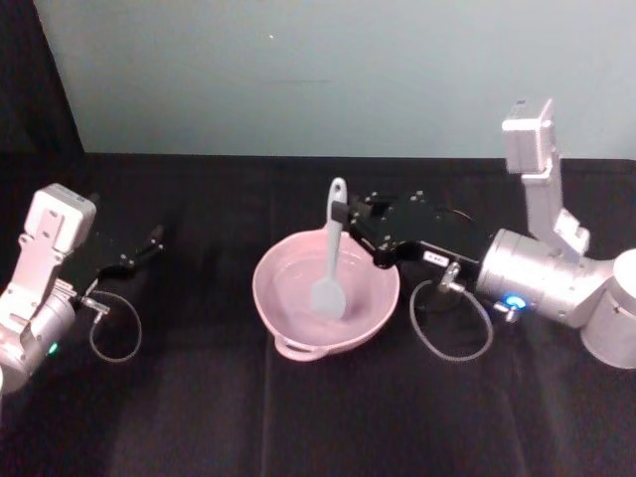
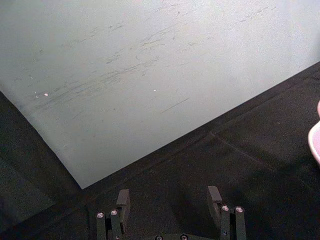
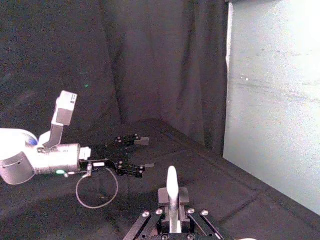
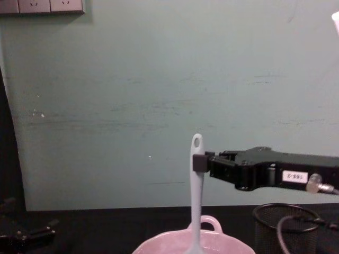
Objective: Use the one hand to pick up the spoon and stir the clear water in the bowl.
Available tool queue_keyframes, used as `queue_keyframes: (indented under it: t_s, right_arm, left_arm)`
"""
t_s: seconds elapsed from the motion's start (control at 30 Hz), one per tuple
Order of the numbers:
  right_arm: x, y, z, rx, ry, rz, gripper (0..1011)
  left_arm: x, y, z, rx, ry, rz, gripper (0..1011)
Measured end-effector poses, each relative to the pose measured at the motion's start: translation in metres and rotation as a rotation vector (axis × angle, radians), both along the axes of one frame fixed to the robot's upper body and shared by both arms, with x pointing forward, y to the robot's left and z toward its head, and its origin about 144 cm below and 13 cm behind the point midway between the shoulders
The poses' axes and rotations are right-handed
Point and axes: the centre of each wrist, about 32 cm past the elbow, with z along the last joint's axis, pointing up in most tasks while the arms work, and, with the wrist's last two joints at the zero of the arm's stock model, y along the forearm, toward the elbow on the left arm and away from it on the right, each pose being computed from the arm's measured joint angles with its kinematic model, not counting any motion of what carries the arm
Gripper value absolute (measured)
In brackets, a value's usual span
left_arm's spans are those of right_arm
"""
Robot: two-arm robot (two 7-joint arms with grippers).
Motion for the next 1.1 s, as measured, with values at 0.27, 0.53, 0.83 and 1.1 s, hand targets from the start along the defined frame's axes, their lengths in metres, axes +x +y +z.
queue_keyframes:
  t_s: [0.27,0.53,0.83,1.1]
  right_arm:
    - [0.006,0.019,-0.017,0.033,0.010,0.005,112]
    - [0.013,0.040,-0.031,0.077,-0.024,-0.067,112]
    - [0.019,0.046,-0.040,0.091,-0.101,-0.206,112]
    - [0.018,0.033,-0.040,0.068,-0.132,-0.260,112]
  left_arm:
    - [0.000,0.000,0.000,0.000,0.000,0.000,1011]
    - [0.000,0.000,0.000,0.000,0.000,0.000,1011]
    - [0.000,0.000,0.000,0.000,0.000,0.000,1011]
    - [0.000,0.000,0.000,0.000,0.000,0.000,1011]
